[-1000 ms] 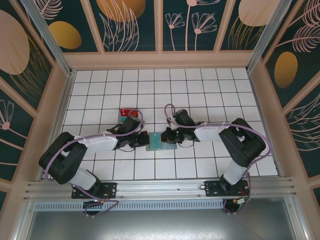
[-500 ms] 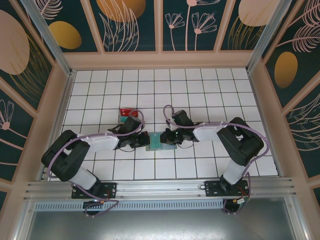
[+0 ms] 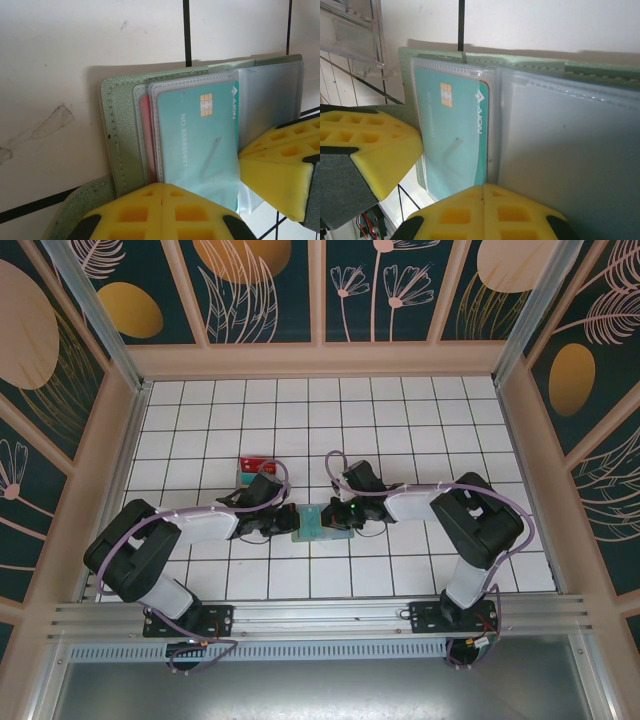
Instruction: Take the credit cards out of the card holder
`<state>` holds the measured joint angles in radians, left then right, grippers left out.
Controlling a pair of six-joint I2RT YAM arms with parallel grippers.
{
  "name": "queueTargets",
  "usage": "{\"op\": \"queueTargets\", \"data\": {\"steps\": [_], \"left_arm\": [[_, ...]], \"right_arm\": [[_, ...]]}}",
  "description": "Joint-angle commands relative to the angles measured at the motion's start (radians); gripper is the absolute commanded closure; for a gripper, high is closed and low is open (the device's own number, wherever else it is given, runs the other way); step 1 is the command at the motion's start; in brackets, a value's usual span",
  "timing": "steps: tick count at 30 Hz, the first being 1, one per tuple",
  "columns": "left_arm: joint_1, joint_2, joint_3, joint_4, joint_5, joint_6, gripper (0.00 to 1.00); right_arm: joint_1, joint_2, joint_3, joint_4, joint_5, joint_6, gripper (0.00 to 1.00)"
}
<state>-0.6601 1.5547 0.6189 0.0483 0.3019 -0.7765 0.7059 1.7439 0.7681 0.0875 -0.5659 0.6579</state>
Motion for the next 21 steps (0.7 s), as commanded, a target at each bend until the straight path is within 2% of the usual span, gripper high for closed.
{"op": "queueTargets", "data": {"steps": [1,9,17,21], "left_arm": [[-0.011,0.034,0.019,-0.06,-0.036,-0.006,1.0],[-0.012,0.041,0.011,-0.099,-0.067,0.0,1.0],[-0.011,0.035,0.017,-0.097,-0.06,0.003,1.0],[-0.012,0.034,0.015,-0.095,-0.055,0.003,1.0]], "right_arm": [[0.003,-0.02,0.002,-0.013,0.018,-0.012,1.0],[-0.041,-0.088,-0.065,-0.021,0.024,-0.015,1.0],[-0.042,-0.077,-0.044,-0.005,0.001,-0.017,1.0],[-0.039,-0.075,-0.015,-0.003,0.003,-0.017,0.89]]}}
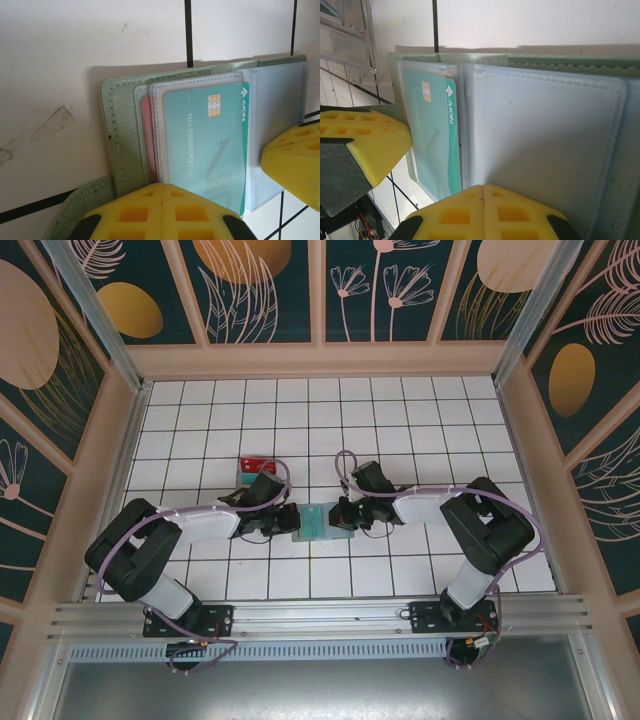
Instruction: Take the credit cards out of the card holder
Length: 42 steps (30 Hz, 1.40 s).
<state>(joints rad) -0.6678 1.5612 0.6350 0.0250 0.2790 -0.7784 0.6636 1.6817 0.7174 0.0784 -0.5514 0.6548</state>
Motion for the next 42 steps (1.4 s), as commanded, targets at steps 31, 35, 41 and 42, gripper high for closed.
{"op": "queueTargets", "data": {"steps": [31,35,41,42], "left_arm": [[-0.004,0.032,-0.003,-0.066,-0.02,0.0,1.0],[-0.004,0.031,-0.005,-0.077,-0.028,0.003,1.0],[-0.004,0.034,-0.007,-0.074,-0.026,0.004,1.0],[-0.004,0.034,-0.008,-0.074,-0.024,0.004,1.0]], "right_arm": [[0.028,0.091,0.102,0.0,-0.024,-0.029,1.0],[0.01,0.052,0.065,-0.004,-0.007,-0.028,1.0],[-0.029,0.004,0.021,-0.012,-0.007,-0.034,1.0],[-0.031,0.003,0.02,-0.016,-0.008,-0.036,1.0]]}}
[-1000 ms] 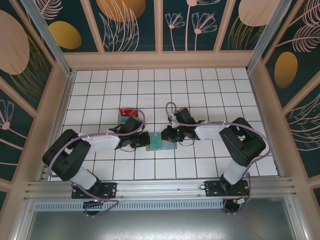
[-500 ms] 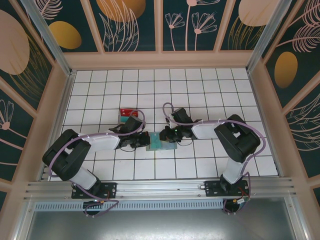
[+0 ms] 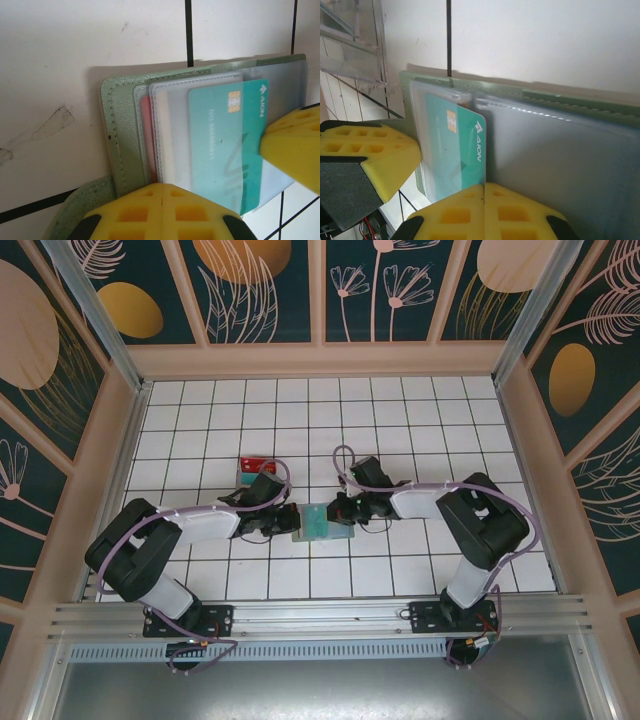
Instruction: Take the credit cards out of the card holder
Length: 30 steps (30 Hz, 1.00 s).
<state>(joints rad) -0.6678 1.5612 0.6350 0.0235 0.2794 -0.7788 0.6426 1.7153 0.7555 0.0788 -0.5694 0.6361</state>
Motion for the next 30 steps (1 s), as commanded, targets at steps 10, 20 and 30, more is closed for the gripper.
{"op": "queueTargets", "data": {"steps": [10,20,30], "left_arm": [[-0.003,0.037,-0.003,-0.071,-0.018,0.006,1.0],[-0.004,0.033,-0.003,-0.076,-0.02,0.009,1.0],[-0.003,0.031,-0.003,-0.085,-0.023,0.016,1.0]], "right_arm": [[-0.004,0.021,0.01,0.037,-0.033,0.0,0.76],[-0.006,0.037,0.003,0.017,-0.007,-0.011,1.0],[-0.09,-0.092,-0.086,-0.041,0.005,-0.072,1.0]]}}
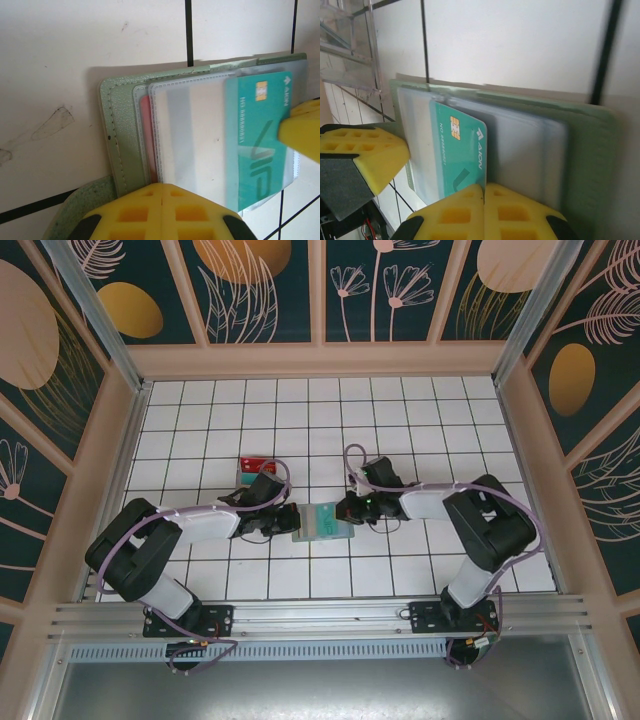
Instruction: Take the credit cards out of the card holder
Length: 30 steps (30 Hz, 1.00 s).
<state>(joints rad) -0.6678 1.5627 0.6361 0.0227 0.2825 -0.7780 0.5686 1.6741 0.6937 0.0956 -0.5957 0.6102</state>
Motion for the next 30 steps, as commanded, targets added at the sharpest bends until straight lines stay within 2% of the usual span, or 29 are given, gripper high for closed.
{"op": "queueTargets", "data": {"steps": [1,10,12,13,14,15,21,27,30], "left_arm": [[-0.004,0.028,-0.003,-0.085,-0.026,0.015,1.0],[-0.003,-0.04,0.029,-0.071,-0.022,-0.023,1.0],[-0.003,-0.076,0.044,-0.057,-0.02,-0.051,0.88],[-0.002,-0.093,0.051,-0.047,-0.02,-0.065,0.78],[0.002,-0.112,0.06,-0.034,-0.015,-0.082,0.63],[0.007,-0.129,0.064,-0.015,-0.003,-0.101,0.58],[0.053,-0.207,0.044,0.212,0.113,-0.223,0.54],[0.072,-0.203,-0.017,0.425,0.216,-0.343,0.58],[0.074,-0.196,-0.034,0.456,0.228,-0.362,0.62]], "right_arm": [[-0.016,-0.066,-0.028,-0.067,0.03,-0.053,1.0],[-0.096,-0.22,-0.015,-0.156,0.039,-0.091,1.0],[-0.106,-0.254,0.001,-0.172,0.034,-0.098,1.0],[-0.108,-0.266,0.01,-0.181,0.034,-0.1,1.0],[-0.11,-0.278,0.021,-0.185,0.031,-0.102,1.0],[-0.116,-0.288,0.032,-0.182,0.02,-0.099,1.0],[-0.131,-0.324,0.073,-0.07,-0.106,-0.041,1.0],[-0.132,-0.323,0.073,0.088,-0.224,0.056,1.0],[-0.133,-0.321,0.055,0.157,-0.259,0.096,1.0]]}}
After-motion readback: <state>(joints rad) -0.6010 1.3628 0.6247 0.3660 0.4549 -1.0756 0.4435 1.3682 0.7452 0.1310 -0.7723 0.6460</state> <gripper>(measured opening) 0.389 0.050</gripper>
